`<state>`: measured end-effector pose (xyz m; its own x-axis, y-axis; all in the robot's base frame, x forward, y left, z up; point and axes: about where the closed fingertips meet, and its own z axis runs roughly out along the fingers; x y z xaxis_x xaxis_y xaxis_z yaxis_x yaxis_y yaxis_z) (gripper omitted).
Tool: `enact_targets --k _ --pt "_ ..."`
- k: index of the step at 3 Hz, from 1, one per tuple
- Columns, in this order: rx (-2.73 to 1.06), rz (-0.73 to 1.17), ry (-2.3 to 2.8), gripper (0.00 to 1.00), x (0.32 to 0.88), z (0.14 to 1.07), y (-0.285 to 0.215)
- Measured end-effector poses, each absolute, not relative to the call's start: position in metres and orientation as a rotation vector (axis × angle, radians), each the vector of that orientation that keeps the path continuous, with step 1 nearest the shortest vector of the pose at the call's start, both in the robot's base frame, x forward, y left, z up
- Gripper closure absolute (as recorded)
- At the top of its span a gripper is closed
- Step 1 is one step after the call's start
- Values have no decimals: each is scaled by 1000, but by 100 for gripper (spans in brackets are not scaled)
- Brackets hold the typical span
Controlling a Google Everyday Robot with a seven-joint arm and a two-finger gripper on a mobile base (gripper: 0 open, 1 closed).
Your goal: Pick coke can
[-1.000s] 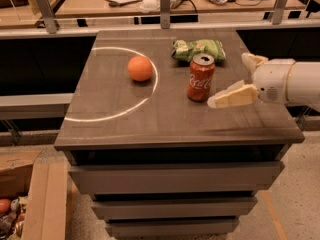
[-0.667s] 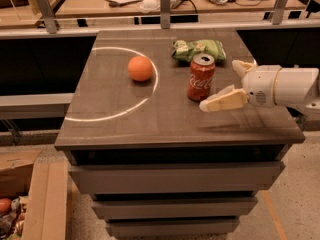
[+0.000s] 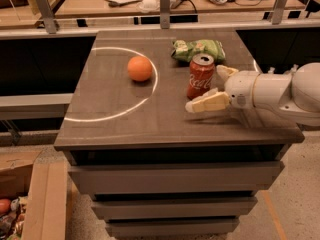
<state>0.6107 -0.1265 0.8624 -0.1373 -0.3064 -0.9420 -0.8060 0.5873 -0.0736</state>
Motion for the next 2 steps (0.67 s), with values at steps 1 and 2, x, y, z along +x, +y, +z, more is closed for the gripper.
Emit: enact_targets --k 1,2 --pt "-924 588 1675 18 622 861 -115" --pt "-924 603 1657 41 626 859 -111"
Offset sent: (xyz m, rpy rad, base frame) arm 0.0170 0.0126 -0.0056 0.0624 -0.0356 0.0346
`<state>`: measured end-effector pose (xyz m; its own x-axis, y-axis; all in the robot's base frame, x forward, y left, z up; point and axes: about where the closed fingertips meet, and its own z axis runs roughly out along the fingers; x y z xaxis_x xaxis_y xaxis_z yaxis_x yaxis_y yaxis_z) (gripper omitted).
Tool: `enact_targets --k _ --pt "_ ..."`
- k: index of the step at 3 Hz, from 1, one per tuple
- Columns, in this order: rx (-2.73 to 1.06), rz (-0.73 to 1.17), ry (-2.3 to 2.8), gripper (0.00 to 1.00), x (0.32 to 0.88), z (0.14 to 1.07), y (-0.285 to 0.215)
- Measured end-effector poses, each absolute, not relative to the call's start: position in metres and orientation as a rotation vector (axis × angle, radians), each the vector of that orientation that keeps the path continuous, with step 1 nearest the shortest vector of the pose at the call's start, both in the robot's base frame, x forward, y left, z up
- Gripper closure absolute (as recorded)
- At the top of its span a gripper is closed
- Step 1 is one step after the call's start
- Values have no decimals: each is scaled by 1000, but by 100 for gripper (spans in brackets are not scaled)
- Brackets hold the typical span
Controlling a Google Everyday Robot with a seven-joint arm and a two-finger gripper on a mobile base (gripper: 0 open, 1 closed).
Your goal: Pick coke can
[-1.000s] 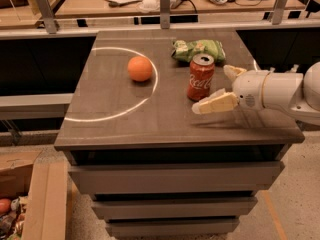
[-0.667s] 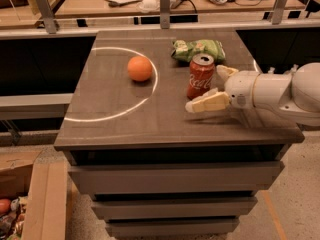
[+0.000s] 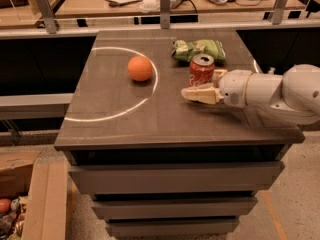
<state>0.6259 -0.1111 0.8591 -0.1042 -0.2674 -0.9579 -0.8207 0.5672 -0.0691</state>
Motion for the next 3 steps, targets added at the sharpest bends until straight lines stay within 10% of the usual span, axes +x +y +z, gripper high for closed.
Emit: enact_targets --k 3 --pt "-1038 775 1494 100 607 908 -73"
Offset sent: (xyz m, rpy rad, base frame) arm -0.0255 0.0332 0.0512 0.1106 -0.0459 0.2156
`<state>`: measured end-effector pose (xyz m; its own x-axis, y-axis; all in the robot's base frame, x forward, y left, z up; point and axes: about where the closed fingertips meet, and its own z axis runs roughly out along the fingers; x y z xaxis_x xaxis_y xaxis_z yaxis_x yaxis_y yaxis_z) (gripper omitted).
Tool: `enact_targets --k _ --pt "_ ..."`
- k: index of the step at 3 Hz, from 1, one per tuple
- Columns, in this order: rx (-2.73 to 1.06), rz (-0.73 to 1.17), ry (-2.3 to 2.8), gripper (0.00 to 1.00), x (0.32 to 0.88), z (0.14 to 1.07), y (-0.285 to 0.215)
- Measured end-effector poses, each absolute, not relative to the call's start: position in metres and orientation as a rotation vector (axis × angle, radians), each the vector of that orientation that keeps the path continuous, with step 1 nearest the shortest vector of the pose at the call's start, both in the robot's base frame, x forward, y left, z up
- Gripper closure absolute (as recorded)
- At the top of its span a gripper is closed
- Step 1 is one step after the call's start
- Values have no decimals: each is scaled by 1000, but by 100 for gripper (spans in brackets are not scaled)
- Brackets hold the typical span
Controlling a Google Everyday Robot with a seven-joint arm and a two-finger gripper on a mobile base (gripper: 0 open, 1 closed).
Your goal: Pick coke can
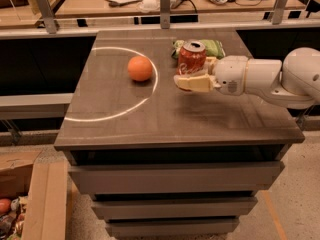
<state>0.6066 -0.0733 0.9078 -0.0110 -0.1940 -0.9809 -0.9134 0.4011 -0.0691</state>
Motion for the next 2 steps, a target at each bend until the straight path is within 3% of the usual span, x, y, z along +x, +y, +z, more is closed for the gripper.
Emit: enact_targets --k 2 --pt "-1073 815 1474 100 602 924 -62"
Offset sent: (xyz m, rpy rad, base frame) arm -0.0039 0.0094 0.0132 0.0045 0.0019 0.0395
